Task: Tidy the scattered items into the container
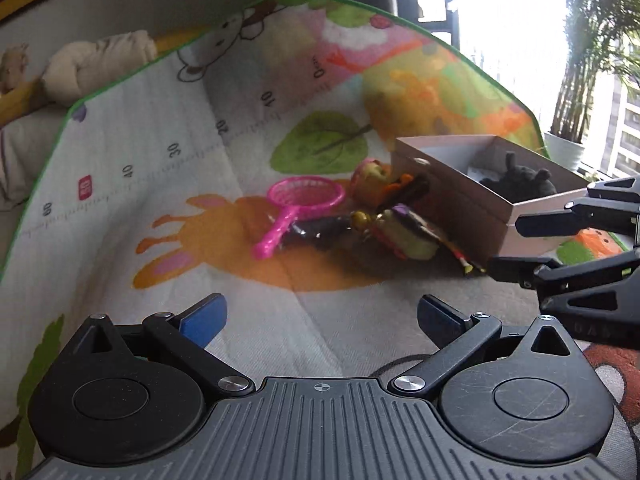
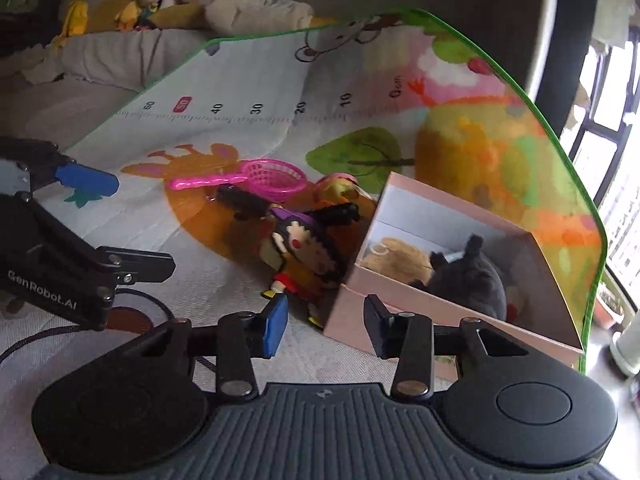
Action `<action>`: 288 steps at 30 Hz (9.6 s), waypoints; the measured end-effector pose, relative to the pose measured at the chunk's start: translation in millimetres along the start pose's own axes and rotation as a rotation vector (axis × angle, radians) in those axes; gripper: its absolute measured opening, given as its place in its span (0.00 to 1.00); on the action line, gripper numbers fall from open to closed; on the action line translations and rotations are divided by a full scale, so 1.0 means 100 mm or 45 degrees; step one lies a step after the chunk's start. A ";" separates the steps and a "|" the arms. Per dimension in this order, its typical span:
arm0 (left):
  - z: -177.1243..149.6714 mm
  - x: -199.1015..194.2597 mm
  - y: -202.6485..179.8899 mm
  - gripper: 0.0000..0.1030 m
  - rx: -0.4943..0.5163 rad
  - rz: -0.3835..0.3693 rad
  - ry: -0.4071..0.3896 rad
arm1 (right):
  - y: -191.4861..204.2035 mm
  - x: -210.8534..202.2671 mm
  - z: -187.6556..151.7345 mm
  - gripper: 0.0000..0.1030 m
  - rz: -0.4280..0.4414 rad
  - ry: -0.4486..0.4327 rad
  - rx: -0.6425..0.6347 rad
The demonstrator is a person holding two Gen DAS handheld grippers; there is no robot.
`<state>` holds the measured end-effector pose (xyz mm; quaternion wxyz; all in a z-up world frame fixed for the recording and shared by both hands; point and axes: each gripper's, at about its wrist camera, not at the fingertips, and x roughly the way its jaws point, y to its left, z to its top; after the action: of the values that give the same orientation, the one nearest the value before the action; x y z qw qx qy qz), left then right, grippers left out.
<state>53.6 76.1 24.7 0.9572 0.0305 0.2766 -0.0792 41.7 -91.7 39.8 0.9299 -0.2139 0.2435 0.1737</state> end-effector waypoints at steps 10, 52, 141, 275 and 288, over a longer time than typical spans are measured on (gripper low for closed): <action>-0.06 -0.10 0.32 1.00 -0.172 0.025 0.024 | 0.40 0.32 0.08 0.12 -0.106 0.057 -0.265; 0.01 0.02 -0.50 1.00 0.151 -0.157 0.111 | -0.75 -0.49 -0.68 0.69 0.048 0.138 0.369; -0.36 -0.57 -0.93 0.91 0.211 -0.354 0.180 | -0.89 -0.61 -1.11 0.88 0.076 0.199 0.393; 0.14 0.45 -0.11 1.00 -0.180 -0.125 0.320 | -0.86 0.97 1.18 0.45 0.196 0.202 0.245; 0.00 0.39 -0.30 1.00 0.008 -0.080 0.248 | -0.12 1.34 0.92 0.11 0.046 0.357 -0.246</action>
<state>80.7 41.4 3.4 0.9228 0.0324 0.3688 -0.1066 191.9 -28.0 45.5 0.8587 -0.3201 0.3569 0.1813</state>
